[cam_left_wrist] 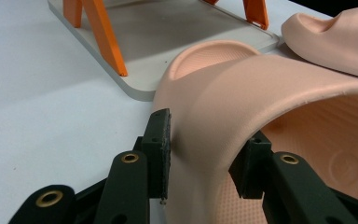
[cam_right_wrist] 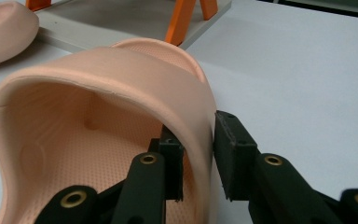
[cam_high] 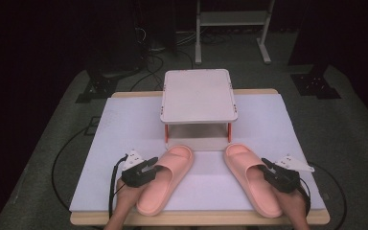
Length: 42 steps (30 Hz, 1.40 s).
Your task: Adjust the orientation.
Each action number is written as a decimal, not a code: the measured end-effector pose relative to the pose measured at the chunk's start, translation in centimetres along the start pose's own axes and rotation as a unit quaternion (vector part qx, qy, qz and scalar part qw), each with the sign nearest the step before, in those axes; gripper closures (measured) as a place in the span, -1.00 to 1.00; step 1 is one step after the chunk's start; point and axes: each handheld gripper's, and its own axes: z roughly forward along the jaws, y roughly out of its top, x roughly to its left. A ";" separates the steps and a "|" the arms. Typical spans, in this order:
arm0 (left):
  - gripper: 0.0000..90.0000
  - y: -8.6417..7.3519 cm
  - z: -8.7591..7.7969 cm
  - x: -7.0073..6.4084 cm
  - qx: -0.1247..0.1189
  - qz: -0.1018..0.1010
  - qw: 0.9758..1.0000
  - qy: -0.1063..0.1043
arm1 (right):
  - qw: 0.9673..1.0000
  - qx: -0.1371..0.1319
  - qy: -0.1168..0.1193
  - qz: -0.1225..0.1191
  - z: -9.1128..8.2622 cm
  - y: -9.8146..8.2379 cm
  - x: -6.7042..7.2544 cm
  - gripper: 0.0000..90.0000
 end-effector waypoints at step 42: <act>0.45 0.8 -1.1 -0.3 -0.022 0.000 1.000 -0.008 | 0.999 -0.015 0.030 0.008 0.2 1.1 1.9 0.66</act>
